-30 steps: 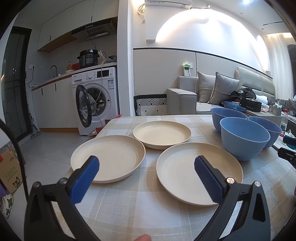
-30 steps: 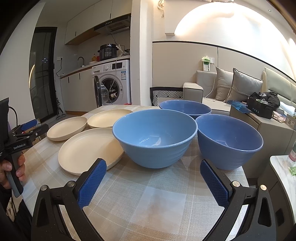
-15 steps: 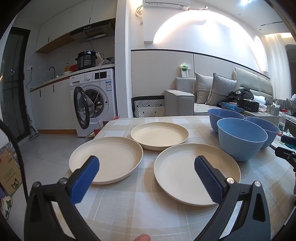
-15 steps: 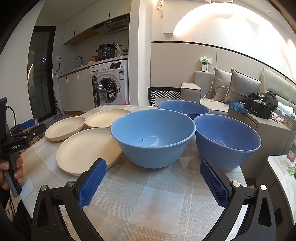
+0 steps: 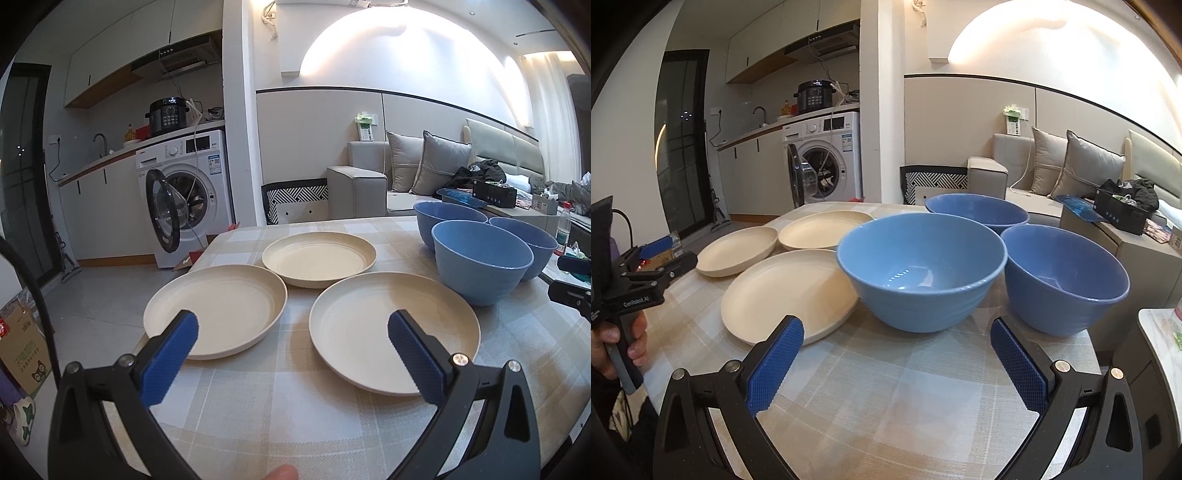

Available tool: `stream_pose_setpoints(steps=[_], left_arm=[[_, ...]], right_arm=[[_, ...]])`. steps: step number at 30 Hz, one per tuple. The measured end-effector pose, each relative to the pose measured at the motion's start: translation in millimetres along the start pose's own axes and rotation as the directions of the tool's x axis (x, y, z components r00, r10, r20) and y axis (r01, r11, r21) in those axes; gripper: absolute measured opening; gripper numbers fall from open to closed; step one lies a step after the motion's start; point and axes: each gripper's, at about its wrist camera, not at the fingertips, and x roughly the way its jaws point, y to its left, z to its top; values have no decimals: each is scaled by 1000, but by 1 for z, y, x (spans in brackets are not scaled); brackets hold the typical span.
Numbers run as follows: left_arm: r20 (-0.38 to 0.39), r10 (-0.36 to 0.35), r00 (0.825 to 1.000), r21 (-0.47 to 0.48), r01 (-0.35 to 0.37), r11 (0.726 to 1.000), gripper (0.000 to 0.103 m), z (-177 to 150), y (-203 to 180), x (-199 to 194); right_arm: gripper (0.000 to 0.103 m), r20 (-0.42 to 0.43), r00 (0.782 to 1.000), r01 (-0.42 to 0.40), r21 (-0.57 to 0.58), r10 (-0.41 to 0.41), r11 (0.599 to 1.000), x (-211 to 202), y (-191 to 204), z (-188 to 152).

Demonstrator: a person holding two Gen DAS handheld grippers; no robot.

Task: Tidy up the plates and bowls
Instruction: 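Move both tools forward and down toward the cream plates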

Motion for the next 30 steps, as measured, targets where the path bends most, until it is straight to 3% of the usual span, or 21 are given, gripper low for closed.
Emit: stream_pose_setpoints(steps=[8, 17, 30], left_arm=[[-45, 20, 999, -21, -21, 1000, 103, 10, 12, -1], [-31, 29, 999, -54, -31, 998, 103, 30, 32, -13], [-40, 77, 996, -92, -81, 992, 103, 51, 69, -20]], right_arm=[[103, 15, 999, -39, -36, 39, 999, -5, 18, 26], [103, 31, 992, -122, -56, 124, 991, -12, 43, 66], [103, 5, 975, -220, -107, 222, 970, 14, 95, 119]])
